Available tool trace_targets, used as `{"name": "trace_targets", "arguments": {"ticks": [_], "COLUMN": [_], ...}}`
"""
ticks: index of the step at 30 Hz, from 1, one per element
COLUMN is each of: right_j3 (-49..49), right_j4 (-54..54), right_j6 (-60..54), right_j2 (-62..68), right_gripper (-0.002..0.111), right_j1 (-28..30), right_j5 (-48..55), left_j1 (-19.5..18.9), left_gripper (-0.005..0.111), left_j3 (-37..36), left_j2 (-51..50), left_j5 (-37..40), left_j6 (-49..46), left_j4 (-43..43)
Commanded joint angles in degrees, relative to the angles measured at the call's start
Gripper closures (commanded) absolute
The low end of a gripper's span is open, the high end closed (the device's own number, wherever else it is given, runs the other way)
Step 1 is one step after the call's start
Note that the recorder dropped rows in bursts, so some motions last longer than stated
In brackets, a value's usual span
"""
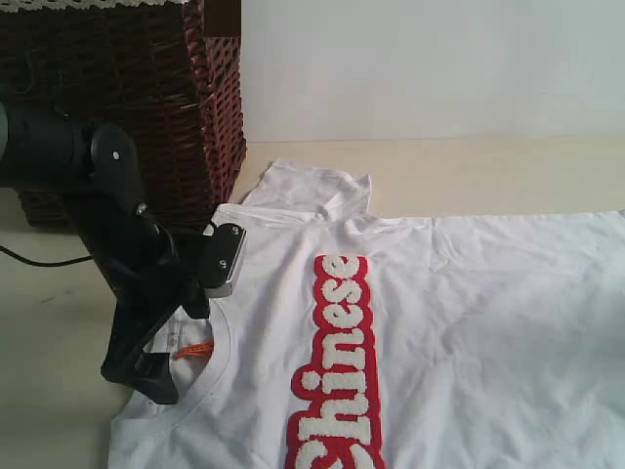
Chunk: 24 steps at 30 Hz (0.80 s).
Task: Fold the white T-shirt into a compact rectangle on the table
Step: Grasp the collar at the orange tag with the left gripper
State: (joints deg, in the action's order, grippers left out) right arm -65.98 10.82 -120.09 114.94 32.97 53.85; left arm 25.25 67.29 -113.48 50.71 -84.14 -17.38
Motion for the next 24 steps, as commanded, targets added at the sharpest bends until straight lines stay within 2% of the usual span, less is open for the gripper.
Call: {"name": "trace_targets", "arguments": {"ticks": [1,19,24], "right_j3": [0.0,0.0,0.0], "right_j4": [0.0,-0.2,0.1], "right_j6": [-1.2,-1.2,-1.2], "right_j2": [0.7,0.7,0.7], "right_gripper": [0.004,0.004,0.004], "right_j1": [0.0,0.0,0.0], "right_j5": [1.2,1.2,1.2], "left_j1": [0.2,0.2,0.2], "left_gripper": [0.003,0.003,0.004], "left_j3": [0.0,0.0,-0.6], "left_j2": [-0.1,-4.0,-4.0], "left_j5": [-0.1,-2.2,-2.5], "left_j6": [0.2,1.0,3.9], "left_j4": [0.3,3.2,4.1]}}
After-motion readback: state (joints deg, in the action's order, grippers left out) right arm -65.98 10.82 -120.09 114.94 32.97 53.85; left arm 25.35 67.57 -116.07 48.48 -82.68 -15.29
